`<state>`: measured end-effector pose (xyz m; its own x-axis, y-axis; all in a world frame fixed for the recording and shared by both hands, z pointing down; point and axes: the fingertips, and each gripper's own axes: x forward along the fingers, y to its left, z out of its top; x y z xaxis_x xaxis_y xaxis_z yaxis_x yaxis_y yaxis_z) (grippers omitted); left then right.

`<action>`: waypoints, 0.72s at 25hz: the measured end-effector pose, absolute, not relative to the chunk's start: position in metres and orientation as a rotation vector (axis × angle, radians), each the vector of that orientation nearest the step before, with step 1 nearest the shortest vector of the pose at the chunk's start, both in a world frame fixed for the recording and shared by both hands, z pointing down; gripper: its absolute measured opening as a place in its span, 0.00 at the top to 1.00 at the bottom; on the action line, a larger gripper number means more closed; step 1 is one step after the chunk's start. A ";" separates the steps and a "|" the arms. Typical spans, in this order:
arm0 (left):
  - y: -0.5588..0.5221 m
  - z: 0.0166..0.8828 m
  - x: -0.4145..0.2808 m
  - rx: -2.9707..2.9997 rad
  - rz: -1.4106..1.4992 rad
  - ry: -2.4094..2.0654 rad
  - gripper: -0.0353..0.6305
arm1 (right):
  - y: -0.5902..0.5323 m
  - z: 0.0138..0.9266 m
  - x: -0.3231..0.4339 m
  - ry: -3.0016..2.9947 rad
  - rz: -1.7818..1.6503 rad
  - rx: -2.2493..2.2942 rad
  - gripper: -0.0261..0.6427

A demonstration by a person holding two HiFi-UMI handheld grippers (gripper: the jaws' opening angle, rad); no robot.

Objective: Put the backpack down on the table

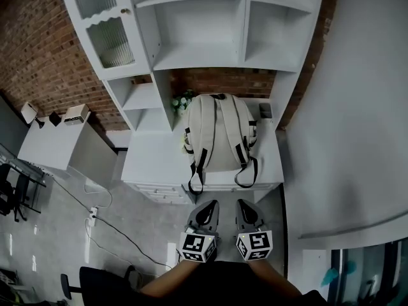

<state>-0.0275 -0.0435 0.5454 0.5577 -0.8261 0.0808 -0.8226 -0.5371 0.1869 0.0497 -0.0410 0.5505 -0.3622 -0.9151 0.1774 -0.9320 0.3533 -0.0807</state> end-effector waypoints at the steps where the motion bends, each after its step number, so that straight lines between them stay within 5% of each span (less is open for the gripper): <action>1: -0.034 0.549 -0.025 2.579 -0.015 -1.408 0.92 | -0.031 0.551 0.050 -2.512 0.253 1.693 0.93; 18: 0.099 0.569 0.023 2.565 0.063 -1.510 0.92 | 0.090 0.563 0.060 -2.572 0.133 1.553 0.93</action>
